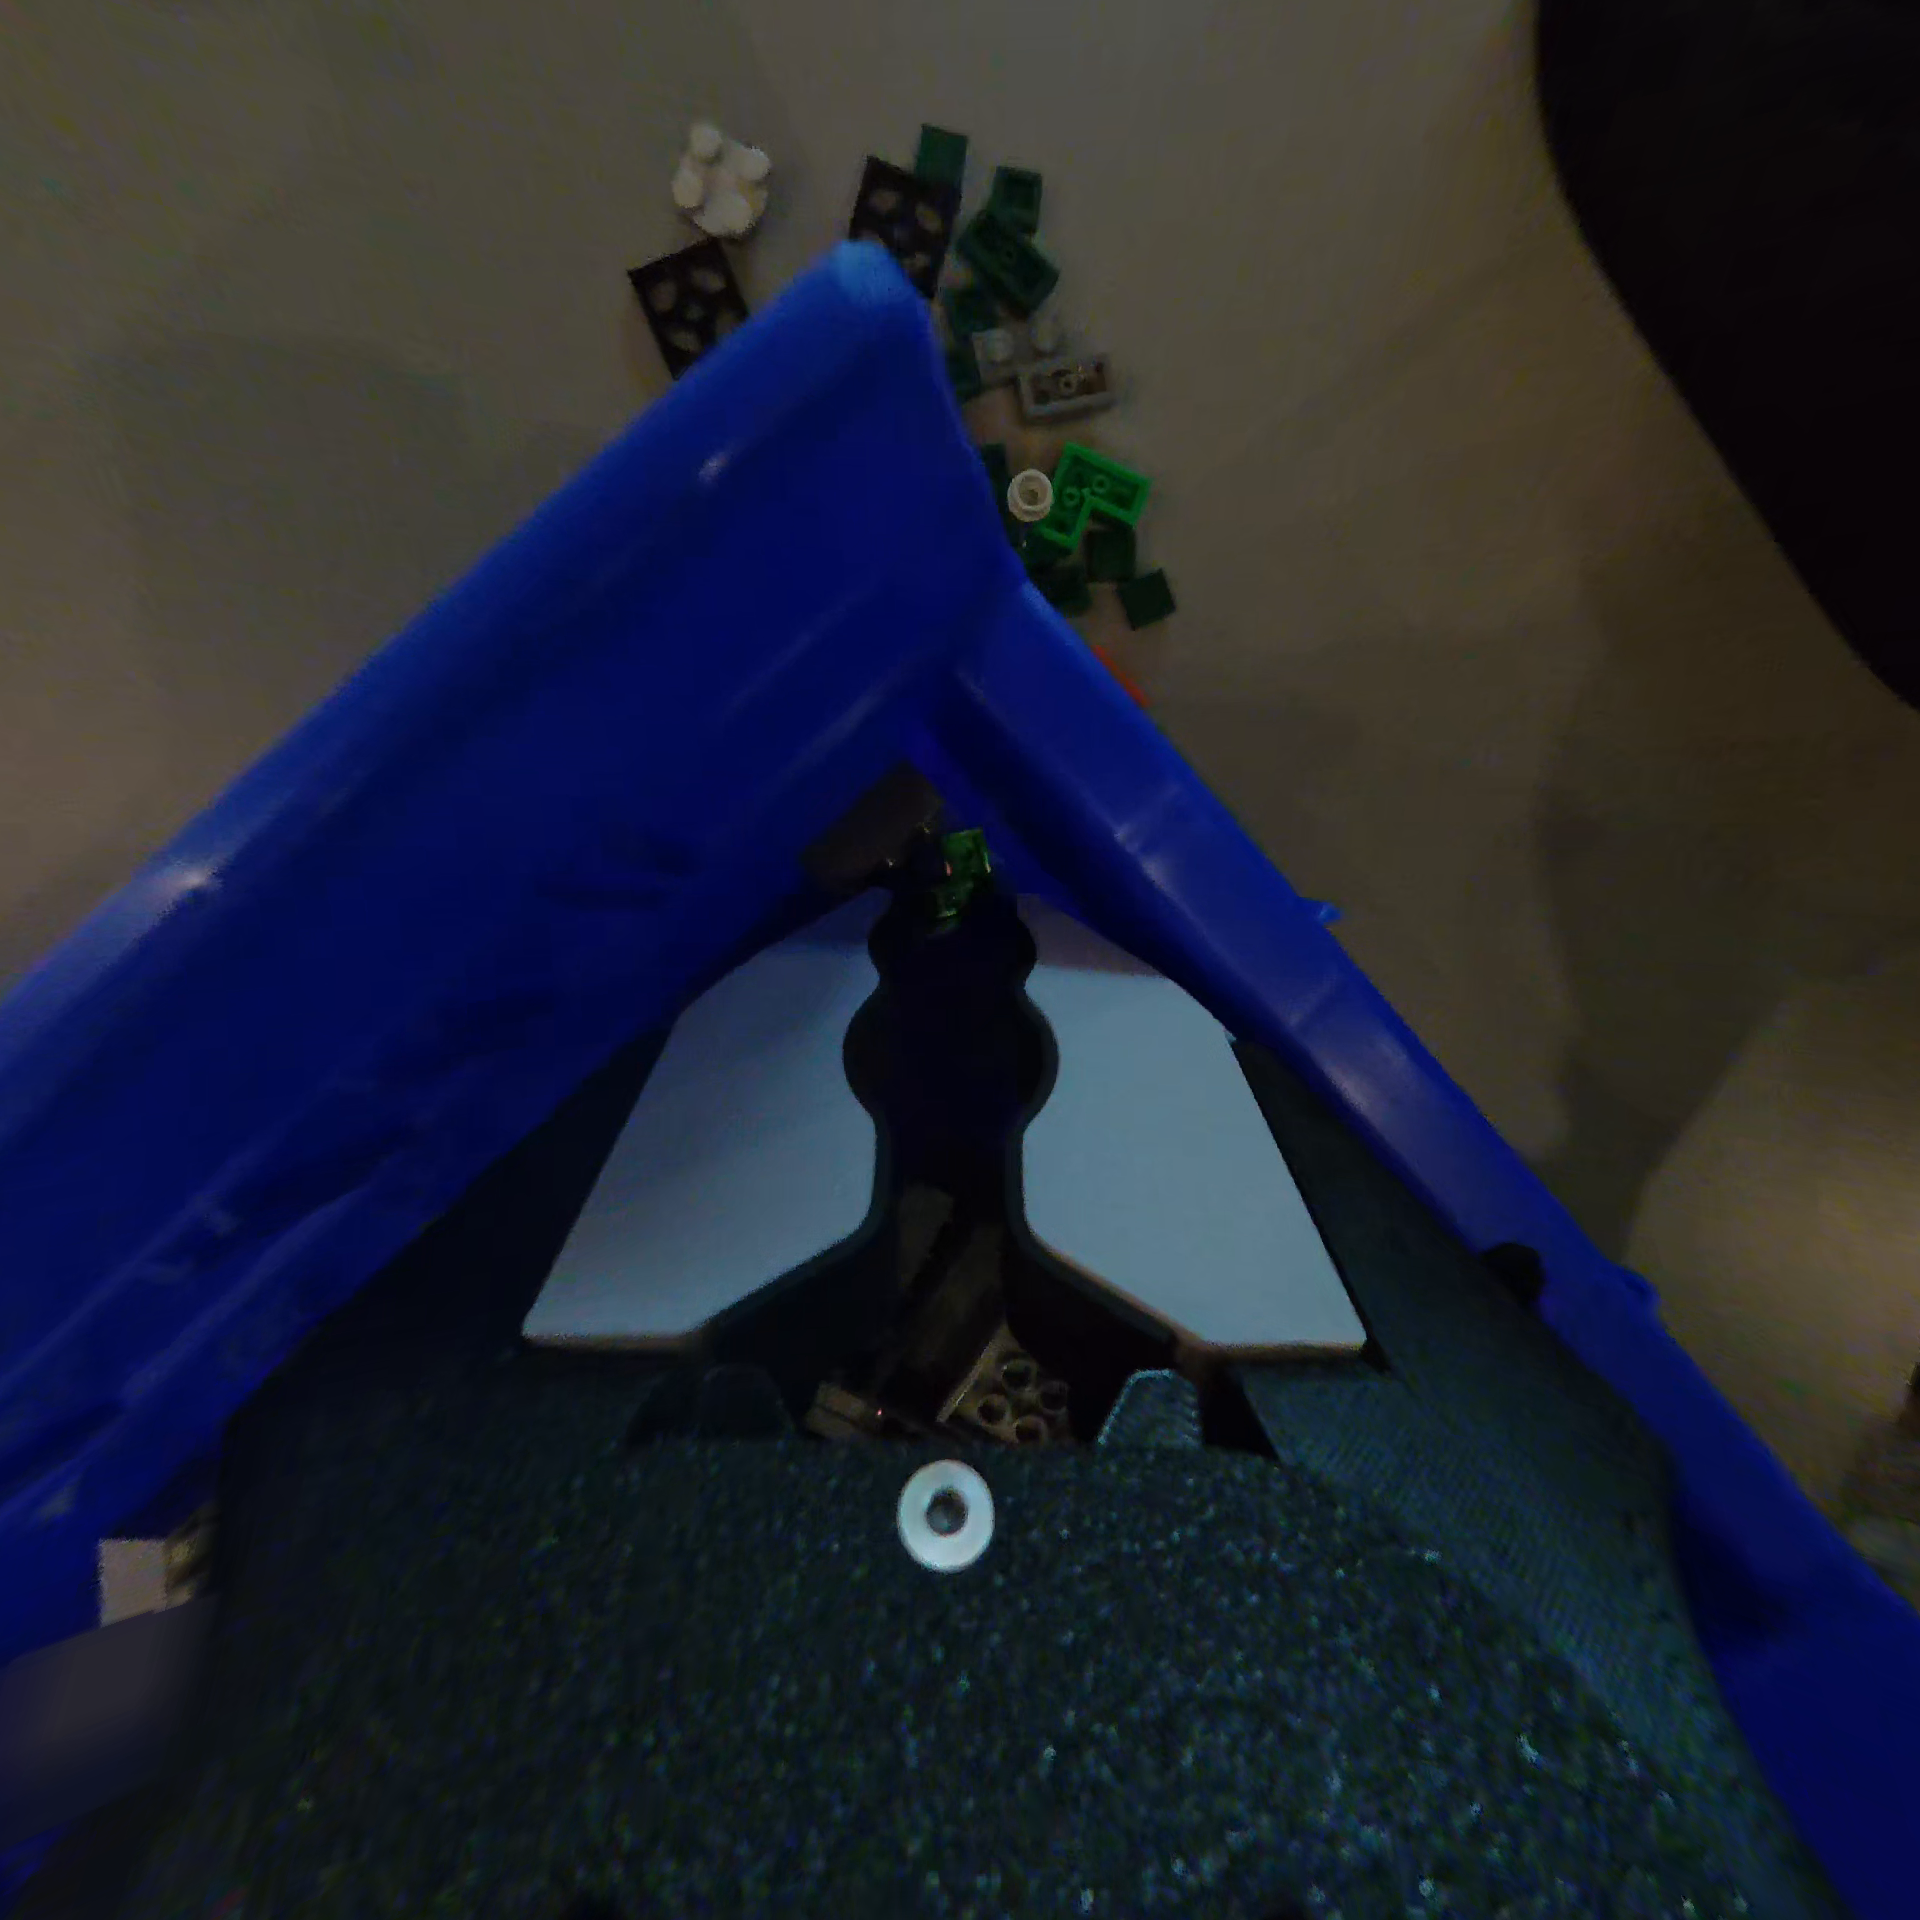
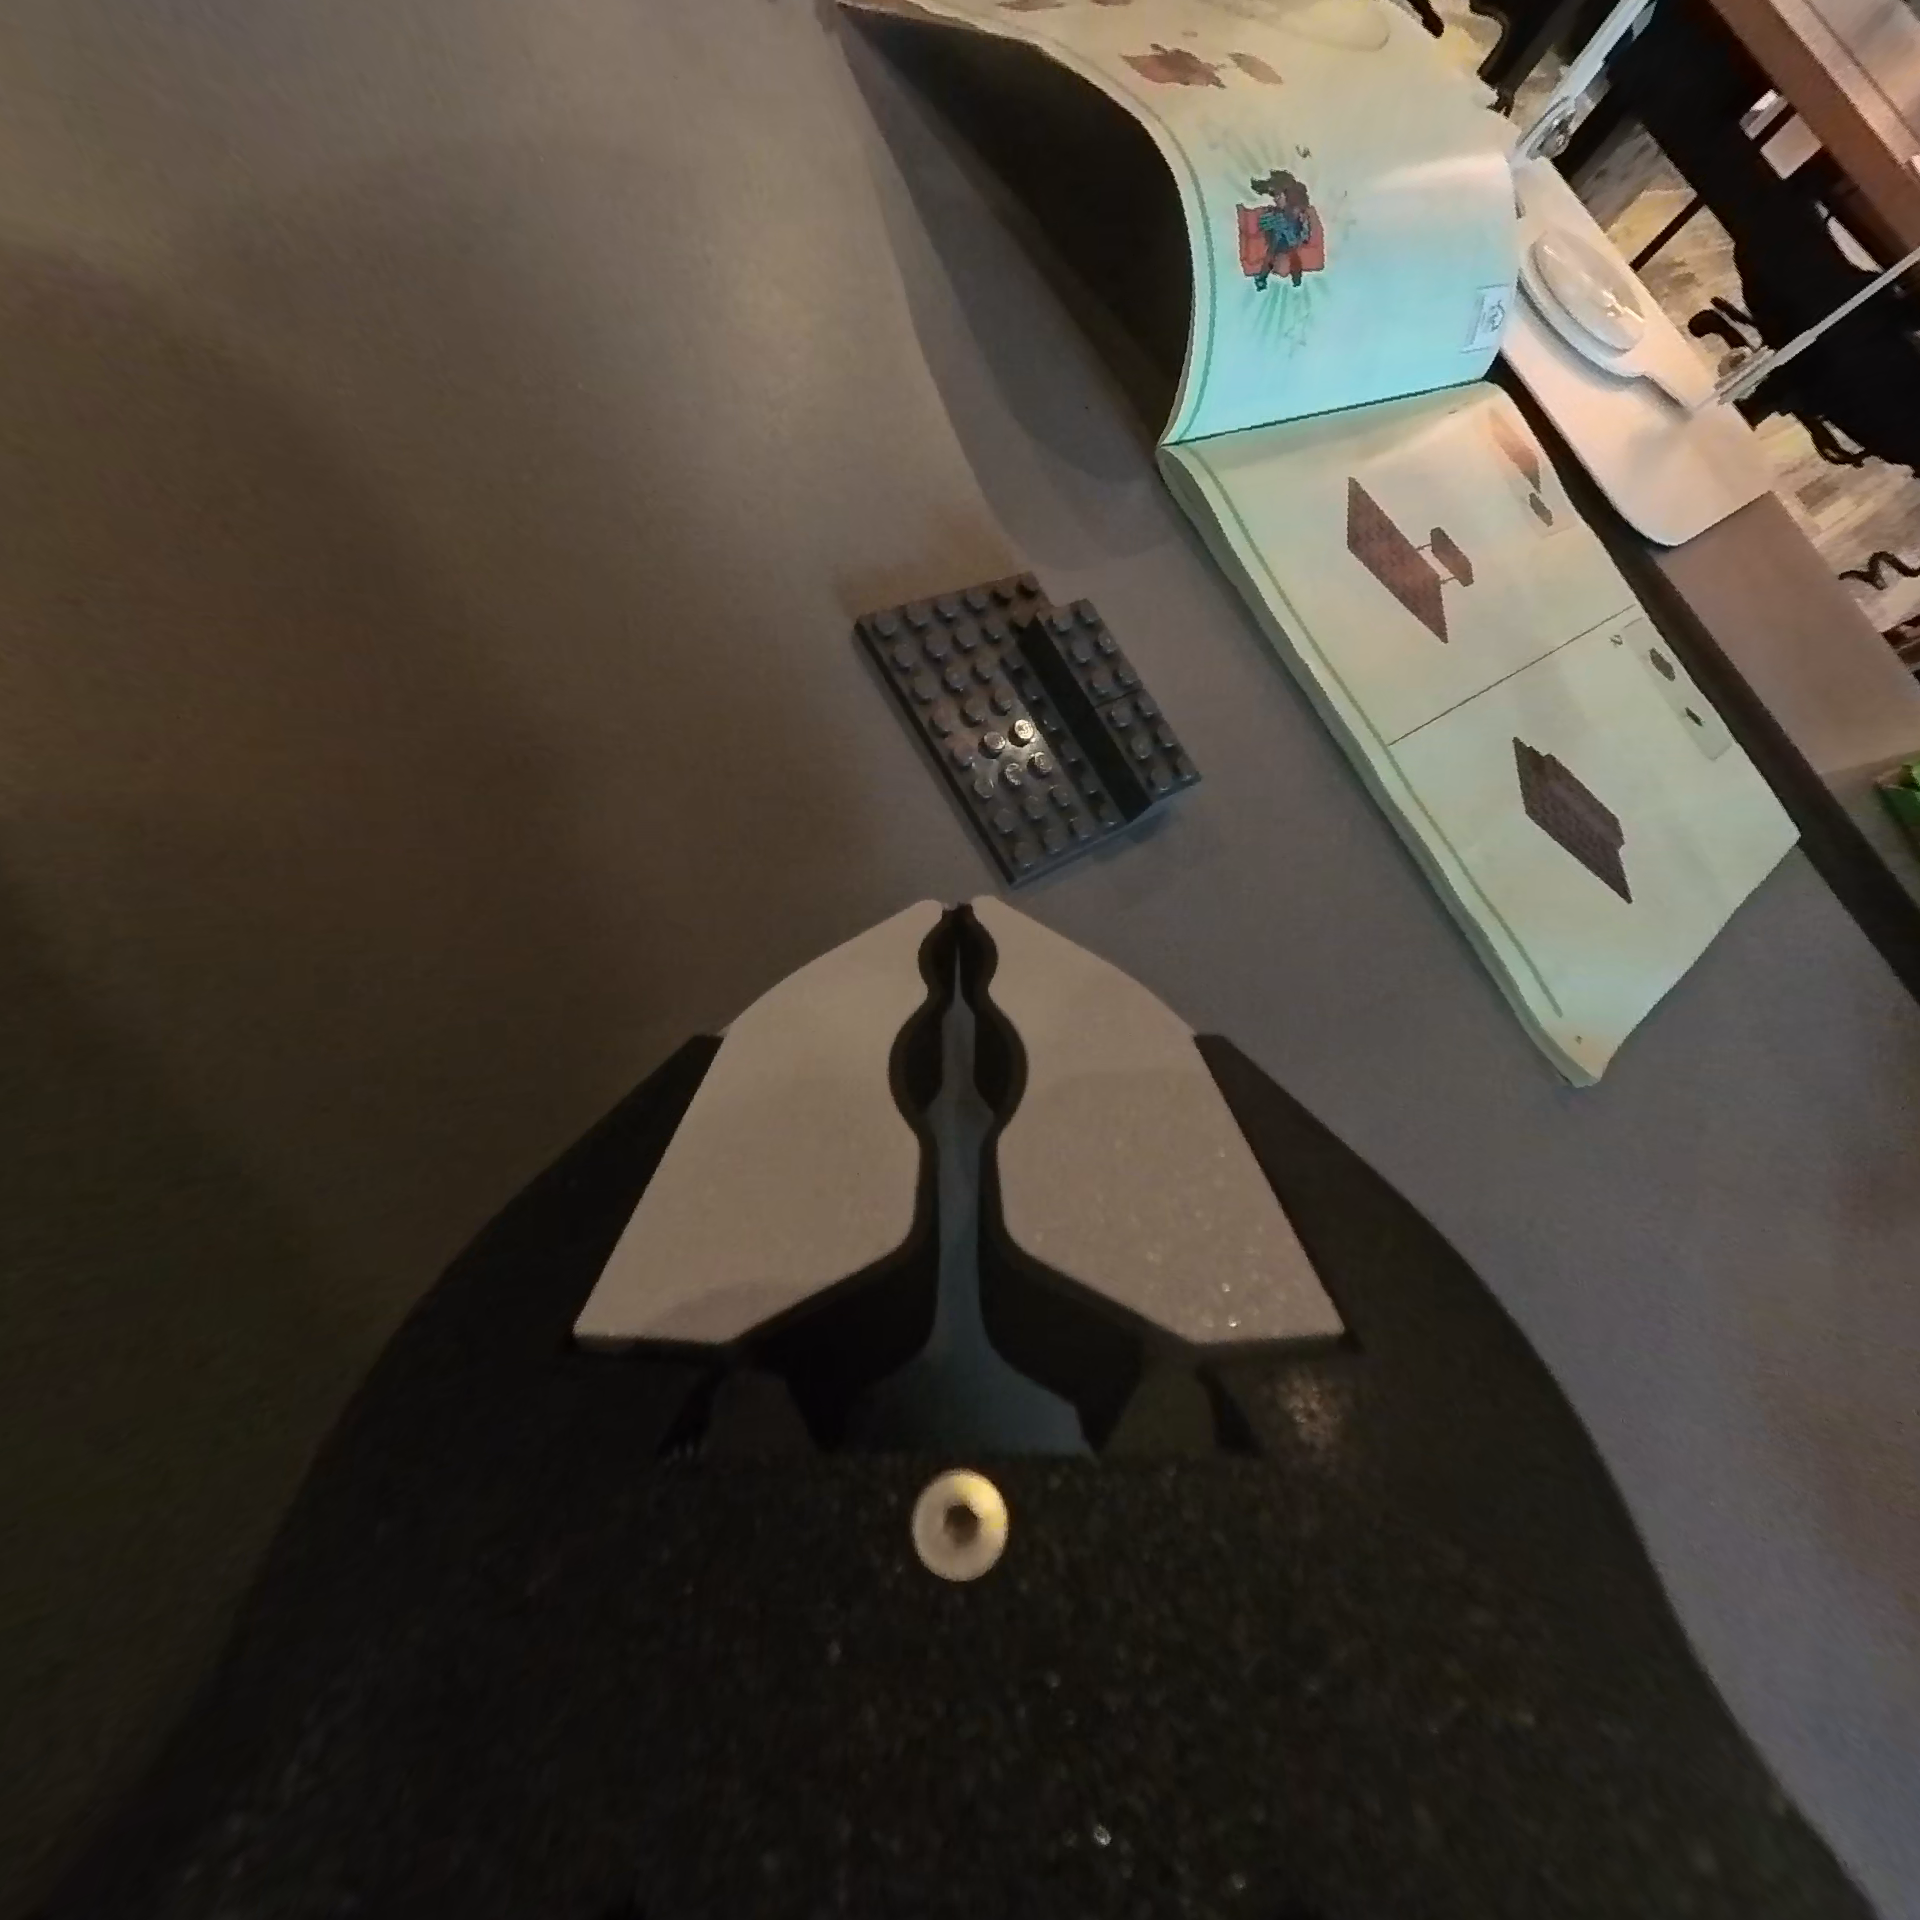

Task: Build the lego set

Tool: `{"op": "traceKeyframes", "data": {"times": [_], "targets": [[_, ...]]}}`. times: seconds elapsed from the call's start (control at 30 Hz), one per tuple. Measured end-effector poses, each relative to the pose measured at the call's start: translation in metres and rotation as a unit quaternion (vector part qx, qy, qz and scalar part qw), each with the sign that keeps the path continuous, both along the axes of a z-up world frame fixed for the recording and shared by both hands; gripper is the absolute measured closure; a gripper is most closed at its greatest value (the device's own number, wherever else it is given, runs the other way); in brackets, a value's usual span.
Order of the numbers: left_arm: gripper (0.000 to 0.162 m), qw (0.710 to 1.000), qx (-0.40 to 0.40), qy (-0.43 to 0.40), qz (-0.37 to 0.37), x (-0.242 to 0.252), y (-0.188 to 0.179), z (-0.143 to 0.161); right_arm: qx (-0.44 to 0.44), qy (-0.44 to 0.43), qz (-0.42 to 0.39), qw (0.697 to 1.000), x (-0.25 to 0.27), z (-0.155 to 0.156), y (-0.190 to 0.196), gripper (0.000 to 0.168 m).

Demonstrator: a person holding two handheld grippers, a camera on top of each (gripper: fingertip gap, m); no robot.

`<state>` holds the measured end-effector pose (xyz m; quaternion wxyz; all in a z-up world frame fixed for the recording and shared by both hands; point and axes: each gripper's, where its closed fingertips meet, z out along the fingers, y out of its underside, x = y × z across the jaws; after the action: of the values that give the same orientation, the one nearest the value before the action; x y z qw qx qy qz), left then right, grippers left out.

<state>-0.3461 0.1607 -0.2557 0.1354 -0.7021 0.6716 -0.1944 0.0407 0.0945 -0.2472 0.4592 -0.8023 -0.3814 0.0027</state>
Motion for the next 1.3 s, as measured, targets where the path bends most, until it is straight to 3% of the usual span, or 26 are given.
{"op": "traceKeyframes", "data": {"times": [0.03,0.23,0.5,0.6,0.73,0.9,1.0,1.2,1.3], "targets": [[0.144,1.0,0.007,0.003,-0.001,0.0,0.0,0.0,0.0,0.001,0.0,1.0,0.0,0.0,0.0,0.168],[0.145,1.0,0.028,-0.003,0.001,-0.009,0.003,0.009,0.002,0.003,0.002,1.0,0.0,0.001,0.0,0.168],[0.145,0.979,-0.014,-0.192,0.072,-0.011,0.004,0.075,0.003,0.004,0.002,1.0,0.0,0.002,0.0,0.168],[0.145,0.972,-0.012,-0.22,0.08,-0.012,0.001,0.087,0.004,0.005,0.003,1.0,-0.001,0.002,-0.001,0.168],[0.145,0.981,0.022,-0.171,0.089,-0.023,0.005,0.077,0.007,0.006,0.004,1.0,-0.001,0.003,-0.001,0.168],[0.143,0.989,0.087,-0.044,0.115,-0.054,0.022,0.052,0.007,0.007,0.004,1.0,-0.001,0.003,-0.001,0.168],[0.121,0.986,0.105,-0.006,0.13,-0.066,0.028,0.043,0.006,0.004,0.004,1.0,-0.001,0.002,-0.001,0.168],[0.121,0.997,0.039,-0.037,0.06,-0.037,-0.014,0.042,0.002,0.0,0.004,1.0,-0.001,0.001,-0.001,0.168],[0.126,1.0,0.019,0.001,0.014,-0.037,-0.03,0.026,0.001,-0.001,0.004,1.0,-0.001,0.0,-0.001,0.168]]}}
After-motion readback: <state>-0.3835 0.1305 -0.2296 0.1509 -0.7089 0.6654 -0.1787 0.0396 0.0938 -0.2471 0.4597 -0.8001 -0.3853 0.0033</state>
